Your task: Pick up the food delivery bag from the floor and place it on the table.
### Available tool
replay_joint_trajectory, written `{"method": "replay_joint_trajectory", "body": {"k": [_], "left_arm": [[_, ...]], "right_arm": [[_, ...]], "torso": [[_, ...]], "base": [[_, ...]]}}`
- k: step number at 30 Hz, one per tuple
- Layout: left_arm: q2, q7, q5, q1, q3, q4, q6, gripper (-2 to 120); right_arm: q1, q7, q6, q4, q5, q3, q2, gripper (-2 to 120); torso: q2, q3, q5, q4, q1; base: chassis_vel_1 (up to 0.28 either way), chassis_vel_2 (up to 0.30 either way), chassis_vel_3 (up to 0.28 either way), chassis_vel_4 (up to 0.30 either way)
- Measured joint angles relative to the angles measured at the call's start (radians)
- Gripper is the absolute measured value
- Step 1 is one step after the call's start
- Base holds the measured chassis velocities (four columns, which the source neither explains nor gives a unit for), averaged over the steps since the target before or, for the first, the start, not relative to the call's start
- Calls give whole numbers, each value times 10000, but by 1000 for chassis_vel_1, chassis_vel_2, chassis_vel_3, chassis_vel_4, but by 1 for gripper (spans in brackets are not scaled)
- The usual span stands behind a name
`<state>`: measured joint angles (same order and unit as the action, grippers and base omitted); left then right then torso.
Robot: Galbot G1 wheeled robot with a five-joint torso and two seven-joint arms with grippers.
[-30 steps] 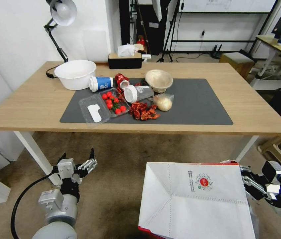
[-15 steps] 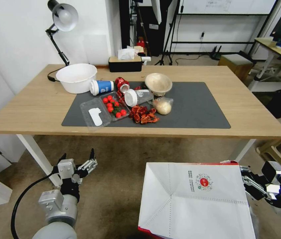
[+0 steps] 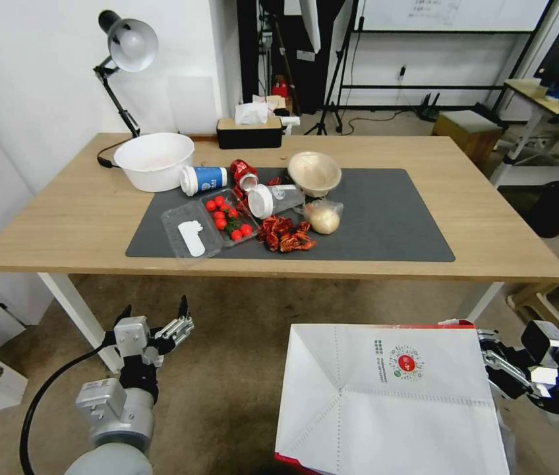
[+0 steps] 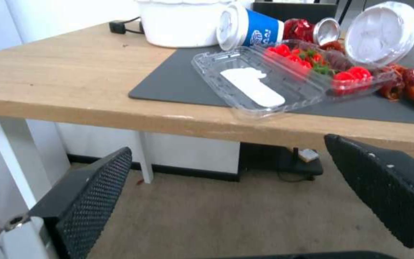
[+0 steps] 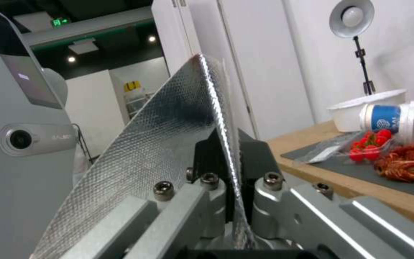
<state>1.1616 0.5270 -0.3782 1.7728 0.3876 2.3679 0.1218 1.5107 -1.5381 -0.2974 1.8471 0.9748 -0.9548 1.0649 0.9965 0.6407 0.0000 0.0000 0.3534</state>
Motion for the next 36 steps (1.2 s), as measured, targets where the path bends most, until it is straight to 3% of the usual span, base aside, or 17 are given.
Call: {"method": "replay_joint_trajectory", "body": {"k": [22,36], "left_arm": [[-84,-147,-82,7,84,-19,-194,100],[-80,-132,-39,-64,132,-33,-221,100]], "right_arm": [[-73,-1,34,-78,-13,36,47,0],[-222,37,30,-91,52,110,-96,0]], "torso": [[1080,611,0,-1,471],[1084,615,0,-1,476]], "base": [[0,0,0,0],[0,0,0,0]]}}
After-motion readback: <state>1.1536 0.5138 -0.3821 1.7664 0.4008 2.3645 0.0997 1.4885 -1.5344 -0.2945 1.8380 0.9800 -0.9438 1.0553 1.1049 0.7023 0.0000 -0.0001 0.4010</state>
